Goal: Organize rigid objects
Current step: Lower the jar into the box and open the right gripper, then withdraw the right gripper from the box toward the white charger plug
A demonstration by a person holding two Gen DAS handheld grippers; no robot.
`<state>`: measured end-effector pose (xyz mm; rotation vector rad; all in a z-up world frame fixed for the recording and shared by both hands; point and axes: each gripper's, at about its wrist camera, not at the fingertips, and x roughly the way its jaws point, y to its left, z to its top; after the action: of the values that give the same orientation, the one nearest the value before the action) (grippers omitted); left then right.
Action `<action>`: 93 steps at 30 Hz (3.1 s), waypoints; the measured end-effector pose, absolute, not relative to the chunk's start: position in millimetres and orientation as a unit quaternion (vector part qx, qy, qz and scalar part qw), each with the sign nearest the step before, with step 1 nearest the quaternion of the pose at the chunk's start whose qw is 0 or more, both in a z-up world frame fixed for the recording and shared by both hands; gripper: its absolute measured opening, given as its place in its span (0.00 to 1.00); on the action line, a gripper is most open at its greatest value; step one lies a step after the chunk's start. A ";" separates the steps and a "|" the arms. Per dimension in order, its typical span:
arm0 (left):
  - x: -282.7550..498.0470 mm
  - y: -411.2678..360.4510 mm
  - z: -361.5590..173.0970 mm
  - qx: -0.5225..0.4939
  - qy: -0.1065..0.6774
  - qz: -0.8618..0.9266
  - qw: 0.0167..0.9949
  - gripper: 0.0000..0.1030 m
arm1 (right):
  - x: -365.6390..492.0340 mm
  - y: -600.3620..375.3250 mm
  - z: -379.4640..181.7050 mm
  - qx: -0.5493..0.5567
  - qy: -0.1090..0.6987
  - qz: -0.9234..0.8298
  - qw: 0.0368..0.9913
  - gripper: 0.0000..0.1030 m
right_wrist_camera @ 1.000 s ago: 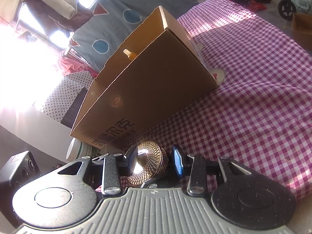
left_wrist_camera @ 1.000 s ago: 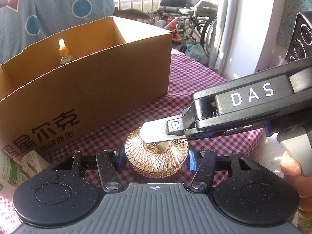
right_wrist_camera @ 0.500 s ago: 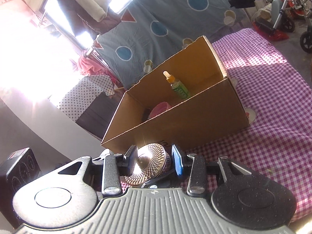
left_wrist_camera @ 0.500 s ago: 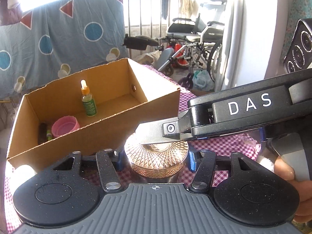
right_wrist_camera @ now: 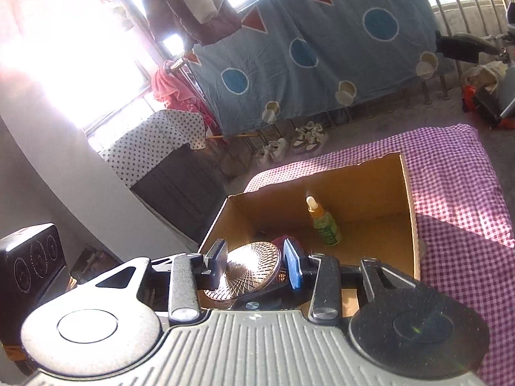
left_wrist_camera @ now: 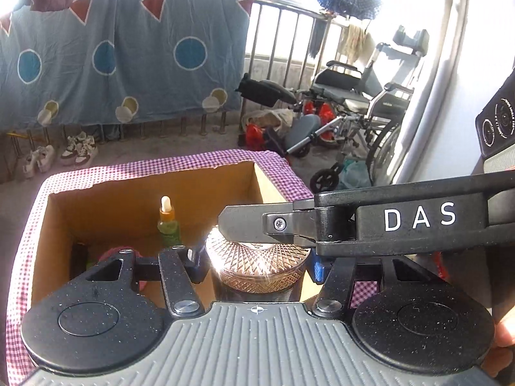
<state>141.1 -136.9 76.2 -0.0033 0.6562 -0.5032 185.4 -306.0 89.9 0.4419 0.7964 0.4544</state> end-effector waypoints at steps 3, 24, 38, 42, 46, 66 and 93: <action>169.3 -143.8 67.1 -0.014 0.341 -0.228 0.912 0.55 | 218.2 -312.6 75.7 0.212 0.407 0.218 0.861 0.41; 261.7 -161.0 13.1 -0.069 0.448 -0.183 0.872 0.56 | 316.0 -321.2 18.1 0.126 0.456 0.195 0.859 0.41; 258.3 -172.7 21.5 -0.069 0.435 -0.192 0.877 0.59 | 305.3 -337.4 25.9 0.155 0.431 0.191 0.868 0.41; 243.5 -172.9 34.4 -0.062 0.416 -0.204 0.884 0.72 | 283.5 -345.4 42.7 0.177 0.405 0.186 0.878 0.41; 217.3 -171.4 53.6 -0.043 0.388 -0.224 0.893 0.77 | 247.1 -353.4 65.4 0.201 0.363 0.180 0.892 0.41; 58.5 -105.6 68.1 0.040 0.351 -0.305 0.884 0.99 | 36.9 -327.7 87.6 0.294 0.268 0.165 0.903 0.42; 40.9 -36.4 -52.5 0.063 0.337 -0.201 0.918 0.65 | 102.4 -228.6 -25.7 0.323 0.458 0.190 0.806 0.40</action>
<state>40.9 -36.4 -52.5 0.1288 0.6932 -0.4135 102.4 -228.6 -25.7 0.6906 0.9808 0.4064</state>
